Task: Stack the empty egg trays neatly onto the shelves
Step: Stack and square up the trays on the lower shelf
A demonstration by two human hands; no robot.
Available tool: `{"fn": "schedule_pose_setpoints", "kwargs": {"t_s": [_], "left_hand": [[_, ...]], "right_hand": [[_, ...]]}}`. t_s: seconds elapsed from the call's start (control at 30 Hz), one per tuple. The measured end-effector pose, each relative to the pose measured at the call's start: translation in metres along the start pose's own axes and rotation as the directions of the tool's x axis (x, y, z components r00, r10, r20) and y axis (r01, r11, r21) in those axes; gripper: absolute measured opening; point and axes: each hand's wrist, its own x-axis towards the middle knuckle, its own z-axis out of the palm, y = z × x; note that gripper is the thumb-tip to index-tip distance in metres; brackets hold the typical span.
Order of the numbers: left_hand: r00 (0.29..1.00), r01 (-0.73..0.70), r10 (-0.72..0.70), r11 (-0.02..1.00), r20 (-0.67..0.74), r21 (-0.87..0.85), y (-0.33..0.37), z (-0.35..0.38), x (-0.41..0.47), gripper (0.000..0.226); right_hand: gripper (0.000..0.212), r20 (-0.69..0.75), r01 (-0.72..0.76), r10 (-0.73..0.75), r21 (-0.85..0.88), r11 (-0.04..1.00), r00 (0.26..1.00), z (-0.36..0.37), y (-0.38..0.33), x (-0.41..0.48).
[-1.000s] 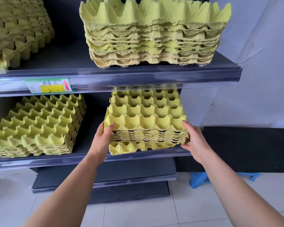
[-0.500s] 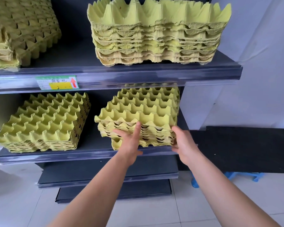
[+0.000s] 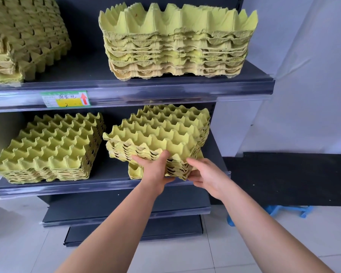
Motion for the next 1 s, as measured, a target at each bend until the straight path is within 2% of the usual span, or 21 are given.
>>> {"fn": "schedule_pose_setpoints", "kwargs": {"t_s": [0.03, 0.13, 0.2, 0.27, 0.3, 0.4, 0.5, 0.6, 0.63, 0.73, 0.8, 1.0], "left_hand": [[1.0, -0.016, 0.016, 1.0, 0.0, 0.013, 0.001, -0.005, 0.001, 0.118], [0.997, -0.061, 0.059, 0.998, 0.04, 0.031, 0.007, -0.027, 0.002, 0.113], [0.991, -0.102, 0.096, 0.993, 0.095, 0.057, 0.014, -0.044, 0.003, 0.097], [0.98, -0.144, 0.131, 0.986, 0.151, 0.082, 0.02, -0.062, 0.003, 0.076], [0.974, -0.155, 0.137, 0.984, 0.181, 0.088, 0.023, -0.07, 0.003, 0.072], [0.961, -0.144, 0.113, 0.984, 0.253, 0.106, 0.03, -0.088, 0.004, 0.086], [0.952, -0.147, 0.108, 0.982, 0.286, 0.119, 0.034, -0.096, 0.011, 0.094], [0.936, -0.156, 0.122, 0.985, 0.33, 0.079, 0.04, -0.099, 0.017, 0.076], [0.925, -0.159, 0.122, 0.985, 0.36, 0.073, 0.043, -0.1, 0.019, 0.068], [0.902, -0.179, 0.125, 0.979, 0.413, 0.095, 0.051, -0.101, 0.026, 0.07], [0.896, -0.215, 0.145, 0.969, 0.419, 0.125, 0.057, -0.1, 0.034, 0.071], [0.908, -0.21, 0.142, 0.968, 0.395, 0.136, 0.064, -0.099, 0.061, 0.068]], "right_hand": [[0.037, -0.035, 0.005, -0.005, 0.003, 1.0, 0.999, -0.002, -0.003, 0.003], [0.086, -0.146, 0.043, -0.043, -0.004, 0.999, 0.988, -0.012, -0.015, 0.013], [0.107, -0.19, 0.054, -0.043, 0.051, 0.997, 0.981, -0.02, -0.023, 0.021], [0.107, -0.231, 0.071, -0.04, 0.128, 0.989, 0.972, -0.028, -0.031, 0.027], [0.105, -0.248, 0.071, -0.032, 0.152, 0.986, 0.968, -0.031, -0.036, 0.029], [0.113, -0.226, 0.025, 0.017, 0.181, 0.983, 0.974, -0.039, -0.045, 0.031], [0.101, -0.156, -0.034, 0.07, 0.219, 0.975, 0.985, -0.043, -0.046, 0.031], [0.133, -0.2, -0.064, 0.11, 0.223, 0.973, 0.974, -0.05, -0.043, 0.033], [0.134, -0.184, -0.066, 0.11, 0.228, 0.971, 0.977, -0.052, -0.045, 0.033], [0.101, -0.051, -0.036, 0.054, 0.304, 0.952, 0.997, -0.051, -0.054, 0.033], [0.089, -0.028, -0.036, 0.048, 0.332, 0.942, 0.998, -0.053, -0.056, 0.038], [0.086, -0.116, -0.068, 0.091, 0.19, 0.979, 0.989, -0.048, -0.046, 0.055]]}}
